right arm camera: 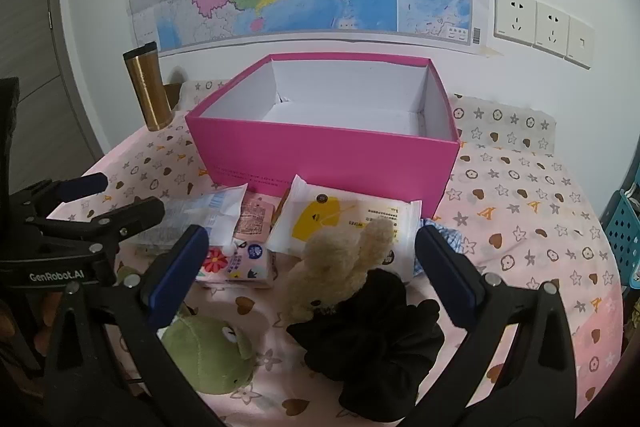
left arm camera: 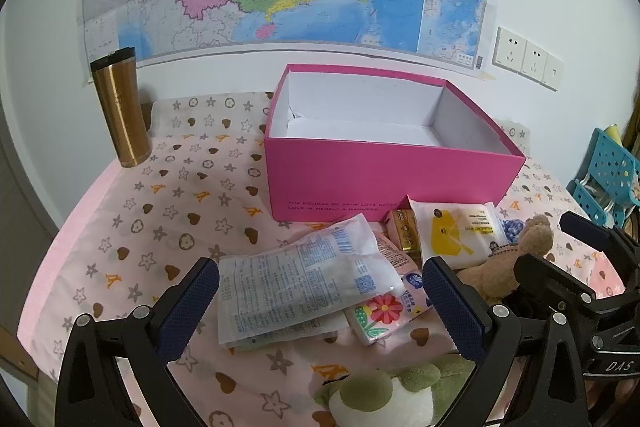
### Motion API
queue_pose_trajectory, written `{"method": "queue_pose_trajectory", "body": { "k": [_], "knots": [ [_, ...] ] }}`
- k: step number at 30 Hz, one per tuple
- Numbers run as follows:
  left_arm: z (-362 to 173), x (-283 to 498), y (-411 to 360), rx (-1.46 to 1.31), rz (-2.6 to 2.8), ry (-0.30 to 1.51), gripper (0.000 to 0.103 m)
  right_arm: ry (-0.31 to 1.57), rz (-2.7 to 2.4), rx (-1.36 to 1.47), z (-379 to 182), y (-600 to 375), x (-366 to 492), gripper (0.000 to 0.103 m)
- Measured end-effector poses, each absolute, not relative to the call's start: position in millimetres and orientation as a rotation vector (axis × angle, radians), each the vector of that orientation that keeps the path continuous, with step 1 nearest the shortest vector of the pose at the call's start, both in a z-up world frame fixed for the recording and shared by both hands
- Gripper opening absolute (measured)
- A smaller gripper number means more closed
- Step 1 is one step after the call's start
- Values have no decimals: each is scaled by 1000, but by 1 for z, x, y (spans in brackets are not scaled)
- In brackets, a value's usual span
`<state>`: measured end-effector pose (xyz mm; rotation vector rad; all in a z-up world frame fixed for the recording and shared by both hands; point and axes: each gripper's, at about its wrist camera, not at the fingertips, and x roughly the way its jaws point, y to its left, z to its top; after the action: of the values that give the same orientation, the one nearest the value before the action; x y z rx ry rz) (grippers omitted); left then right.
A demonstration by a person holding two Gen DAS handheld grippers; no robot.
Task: Organize soft objects
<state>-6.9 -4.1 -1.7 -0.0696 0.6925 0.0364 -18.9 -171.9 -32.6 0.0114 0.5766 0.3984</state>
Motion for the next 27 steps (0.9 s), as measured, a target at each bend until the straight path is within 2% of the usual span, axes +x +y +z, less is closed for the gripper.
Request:
{"method": "queue_pose_trajectory", "body": {
  "k": [27],
  "knots": [
    [-4, -6, -3, -72, 33, 696, 103, 565, 408, -5, -31, -167, -18, 103]
  ]
}}
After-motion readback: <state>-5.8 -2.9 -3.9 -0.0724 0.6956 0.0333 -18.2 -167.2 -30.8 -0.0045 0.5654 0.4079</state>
